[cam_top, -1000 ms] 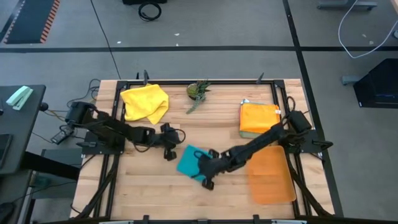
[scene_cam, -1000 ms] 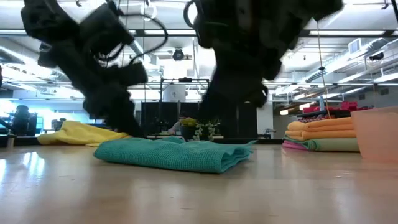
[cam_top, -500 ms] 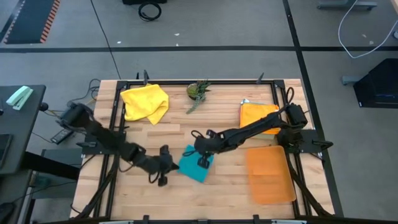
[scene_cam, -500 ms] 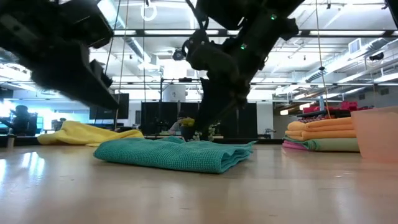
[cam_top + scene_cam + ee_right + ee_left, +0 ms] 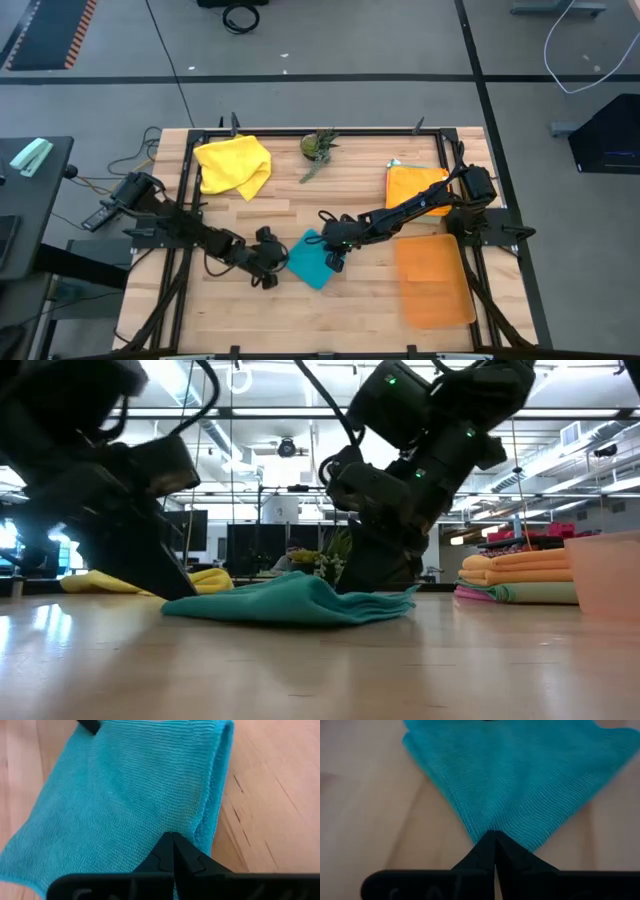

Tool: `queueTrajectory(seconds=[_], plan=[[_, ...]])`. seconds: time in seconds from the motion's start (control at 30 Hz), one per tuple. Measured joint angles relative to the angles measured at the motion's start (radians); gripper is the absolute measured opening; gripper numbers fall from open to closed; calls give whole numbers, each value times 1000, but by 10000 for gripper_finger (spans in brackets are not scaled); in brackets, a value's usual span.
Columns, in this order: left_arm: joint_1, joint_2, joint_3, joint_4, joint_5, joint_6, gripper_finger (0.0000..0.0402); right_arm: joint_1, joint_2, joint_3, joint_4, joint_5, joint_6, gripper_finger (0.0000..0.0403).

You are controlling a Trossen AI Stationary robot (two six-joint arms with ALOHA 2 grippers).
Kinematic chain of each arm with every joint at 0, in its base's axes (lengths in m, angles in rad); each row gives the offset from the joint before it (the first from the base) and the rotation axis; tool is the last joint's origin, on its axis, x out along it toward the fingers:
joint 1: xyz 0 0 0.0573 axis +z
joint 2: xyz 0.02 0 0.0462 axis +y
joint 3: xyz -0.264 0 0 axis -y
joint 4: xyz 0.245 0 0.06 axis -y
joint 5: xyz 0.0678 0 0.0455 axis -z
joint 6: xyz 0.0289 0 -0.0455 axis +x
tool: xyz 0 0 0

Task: Fold microfiber towels
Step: Stack the blue microfiber towel on top of the orange microfiber towel

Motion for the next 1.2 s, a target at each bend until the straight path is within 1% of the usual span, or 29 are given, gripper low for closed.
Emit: queueTrajectory(seconds=[0.1, 0.23, 0.37, 0.43, 0.53, 0.57, 0.63, 0.7, 0.77, 0.83, 0.97, 1.07, 1.2], plan=[[49, -14, 2, -46, 2, 33, 15, 23, 0, -25, 30, 28, 63, 0], [124, -66, -1, -93, 5, 129, 6, 64, 4, 11, 10, 35, 92, 0], [198, -189, -1, -173, 5, 185, 16, 80, -6, 82, -39, 19, 37, 0], [221, -259, -1, -240, 5, 186, 27, 80, -25, 127, -108, 23, -1, 0], [221, -379, -1, -335, 20, 180, 35, 78, -38, 176, -235, 70, -44, 0], [213, -412, -1, -358, 43, 176, 36, 79, -41, 185, -265, 84, -64, 0], [189, -465, -1, -383, 105, 161, 35, 89, -45, 197, -261, 90, -111, 2], [149, -485, -1, -355, 172, 159, 31, 110, -51, 198, -261, 90, -176, 10], [87, -480, -1, -324, 215, 159, 27, 135, -51, 193, -262, 88, -269, 20], [20, -451, 0, -254, 222, 164, 24, 160, -51, 186, -269, 89, -361, 31], [-86, -352, -1, -103, 221, 267, 30, 210, -51, 182, -270, 90, -599, 59], [-137, -253, -1, 34, 213, 349, 51, 241, -51, 181, -276, 105, -711, 86], [-160, -115, 8, 155, 203, 388, 98, 267, -51, 181, -283, 123, -742, 135]])
